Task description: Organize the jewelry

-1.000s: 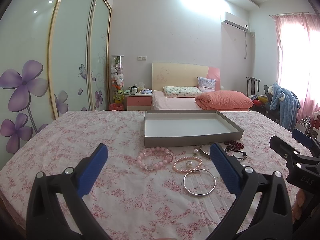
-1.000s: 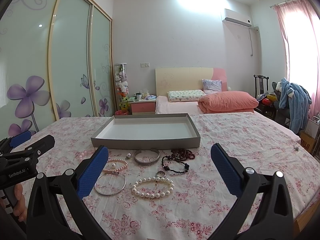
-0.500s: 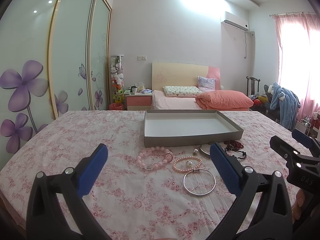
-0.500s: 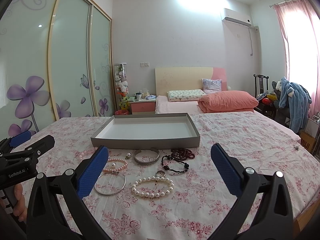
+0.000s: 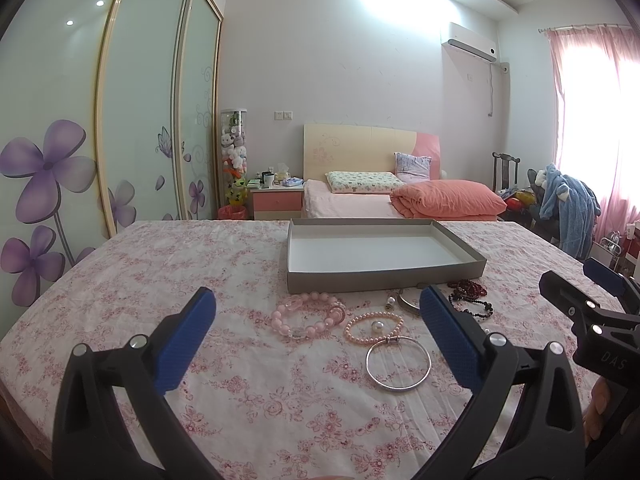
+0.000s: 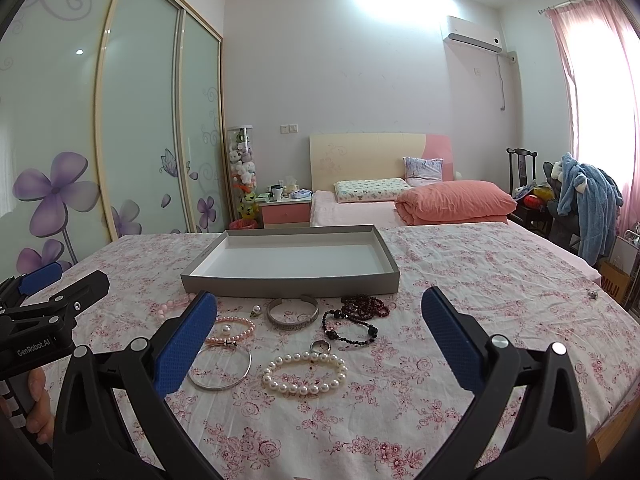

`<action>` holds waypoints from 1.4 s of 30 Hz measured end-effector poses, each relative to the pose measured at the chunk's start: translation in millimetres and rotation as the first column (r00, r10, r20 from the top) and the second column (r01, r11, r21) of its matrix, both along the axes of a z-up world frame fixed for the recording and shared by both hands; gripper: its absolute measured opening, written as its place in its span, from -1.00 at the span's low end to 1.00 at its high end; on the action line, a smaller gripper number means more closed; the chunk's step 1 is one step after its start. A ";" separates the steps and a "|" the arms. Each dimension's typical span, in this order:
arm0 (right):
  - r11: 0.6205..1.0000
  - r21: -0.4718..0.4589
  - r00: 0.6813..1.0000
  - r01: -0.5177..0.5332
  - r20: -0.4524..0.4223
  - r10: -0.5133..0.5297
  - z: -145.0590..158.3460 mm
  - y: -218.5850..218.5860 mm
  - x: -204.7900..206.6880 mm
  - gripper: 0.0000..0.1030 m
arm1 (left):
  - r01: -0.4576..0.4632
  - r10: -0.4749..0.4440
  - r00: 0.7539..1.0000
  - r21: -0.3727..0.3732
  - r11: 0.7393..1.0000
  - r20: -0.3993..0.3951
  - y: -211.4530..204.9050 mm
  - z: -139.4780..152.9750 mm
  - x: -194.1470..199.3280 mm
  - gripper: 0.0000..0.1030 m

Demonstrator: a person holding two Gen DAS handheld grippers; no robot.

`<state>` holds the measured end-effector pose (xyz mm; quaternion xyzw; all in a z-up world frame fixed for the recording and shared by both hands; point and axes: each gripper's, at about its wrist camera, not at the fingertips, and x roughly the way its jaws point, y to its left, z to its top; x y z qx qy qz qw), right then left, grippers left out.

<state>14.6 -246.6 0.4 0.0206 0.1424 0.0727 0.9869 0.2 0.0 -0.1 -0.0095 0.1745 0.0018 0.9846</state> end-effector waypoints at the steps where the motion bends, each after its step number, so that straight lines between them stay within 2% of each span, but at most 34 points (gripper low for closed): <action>1: 1.000 0.000 1.000 0.000 0.000 0.000 0.0 0.0 0.1 0.97 | 0.000 0.000 1.000 0.000 1.000 0.000 0.0 0.0 -0.1 0.92; 11: 1.000 0.000 1.000 0.000 -0.002 0.000 -0.2 0.6 0.6 0.97 | 0.000 0.000 1.000 -0.001 1.000 -0.007 0.2 -0.5 -0.4 0.92; 15: 1.000 0.004 1.000 0.001 -0.021 -0.001 -2.3 0.0 2.8 0.97 | 0.000 0.000 0.999 -0.004 1.000 -0.033 0.7 -2.2 1.5 0.92; 19: 1.000 0.025 0.996 0.005 -0.087 -0.002 -8.9 -5.6 15.0 0.97 | 0.013 -0.014 0.996 -0.015 1.000 -0.089 1.9 -13.9 13.5 0.92; 24: 0.999 0.037 0.973 0.023 -0.231 -0.014 -31.4 -8.3 35.3 0.94 | 0.033 -0.040 0.979 -0.037 0.999 -0.198 3.8 -29.6 29.9 0.92; 25: 0.999 0.035 0.966 0.027 -0.259 -0.017 -34.8 -9.8 38.2 0.89 | 0.040 -0.048 0.974 -0.042 0.998 -0.220 3.7 -33.0 32.5 0.92; 27: 0.999 0.016 0.951 0.031 -0.307 -0.025 -41.5 -8.9 46.4 0.42 | 0.048 -0.058 0.966 -0.045 0.998 -0.252 4.4 -39.1 38.1 0.92; 30: 0.999 0.006 0.915 0.033 -0.402 -0.028 -53.9 -8.5 59.7 0.06 | 0.059 -0.070 0.951 -0.046 0.997 -0.302 2.7 -44.9 47.0 0.92; 33: 0.999 0.026 0.884 0.041 -0.468 -0.024 -61.3 -11.3 67.6 -0.11 | 0.071 -0.082 0.934 -0.046 0.996 -0.348 -2.1 -52.2 58.4 0.92; 37: 0.999 0.017 0.858 0.034 -0.514 -0.020 -68.0 -8.3 74.4 -0.15 | 0.086 -0.097 0.919 -0.045 0.995 -0.382 -6.2 -58.3 65.9 0.92; 40: 0.999 -0.023 0.859 0.027 -0.511 -0.035 -70.5 -3.3 72.4 -0.15 | 0.102 -0.114 0.905 -0.051 0.993 -0.410 -9.6 -61.2 72.4 0.92; 42: 0.999 -0.046 0.861 0.020 -0.507 -0.041 -70.0 0.0 72.1 -0.28 | 0.115 -0.129 0.894 -0.057 0.992 -0.429 -14.1 -63.0 77.8 0.92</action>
